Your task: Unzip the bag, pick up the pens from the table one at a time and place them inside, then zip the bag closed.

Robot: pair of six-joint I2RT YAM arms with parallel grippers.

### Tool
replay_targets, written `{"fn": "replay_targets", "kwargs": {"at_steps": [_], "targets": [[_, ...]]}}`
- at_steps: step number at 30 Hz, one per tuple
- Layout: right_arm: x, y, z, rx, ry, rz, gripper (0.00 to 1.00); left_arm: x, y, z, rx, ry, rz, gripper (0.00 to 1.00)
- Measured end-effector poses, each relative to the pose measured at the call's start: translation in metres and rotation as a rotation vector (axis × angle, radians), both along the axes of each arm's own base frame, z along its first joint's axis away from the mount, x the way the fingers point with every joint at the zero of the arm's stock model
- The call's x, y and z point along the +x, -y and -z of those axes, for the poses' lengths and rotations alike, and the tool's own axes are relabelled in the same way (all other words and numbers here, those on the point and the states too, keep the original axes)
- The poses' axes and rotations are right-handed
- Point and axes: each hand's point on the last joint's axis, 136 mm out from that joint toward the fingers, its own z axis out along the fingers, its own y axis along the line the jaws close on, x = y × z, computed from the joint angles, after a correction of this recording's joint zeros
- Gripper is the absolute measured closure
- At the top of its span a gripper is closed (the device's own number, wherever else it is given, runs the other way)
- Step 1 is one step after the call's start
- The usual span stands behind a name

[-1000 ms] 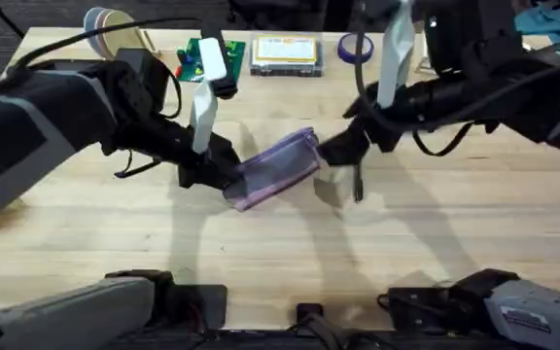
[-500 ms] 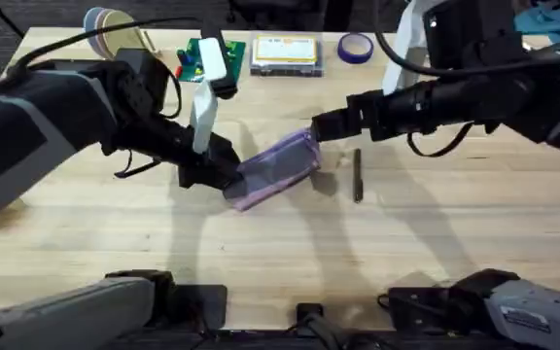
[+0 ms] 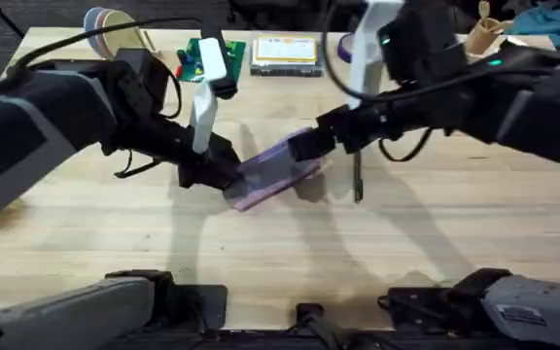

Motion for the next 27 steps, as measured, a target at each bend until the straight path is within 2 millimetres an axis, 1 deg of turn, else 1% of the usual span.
{"fn": "replay_targets", "kwargs": {"at_steps": [3,6,9,11,15,17,22,26,27], "targets": [[0.002,-0.005,0.013,-0.014,-0.020,-0.014,0.006,-0.001,0.000,0.000,0.000,-0.003,0.000,0.959],[0.004,-0.006,0.024,-0.025,-0.041,-0.015,0.038,-0.001,0.000,0.000,0.000,-0.007,0.000,0.959],[0.004,-0.007,0.027,-0.029,-0.047,-0.016,0.078,-0.002,0.000,0.000,0.000,-0.010,0.000,0.959],[0.006,-0.008,0.025,-0.023,-0.037,-0.016,0.128,-0.002,0.000,0.000,0.000,-0.010,0.000,0.959],[0.009,-0.008,0.024,-0.021,-0.026,-0.014,0.255,-0.002,0.000,0.000,0.000,-0.010,0.000,0.959],[0.009,-0.008,0.024,-0.021,-0.022,-0.012,0.298,-0.002,0.000,0.000,0.000,-0.010,0.000,0.959],[0.011,-0.009,0.029,-0.029,-0.029,-0.014,0.494,-0.002,0.000,0.000,0.000,-0.011,0.000,0.959],[0.011,-0.009,0.035,-0.036,-0.042,-0.014,0.680,-0.002,0.000,0.000,0.000,-0.011,0.000,0.959],[0.011,-0.009,0.035,-0.037,-0.042,-0.014,0.707,-0.002,0.000,0.000,0.000,-0.011,0.000,0.959]]}}
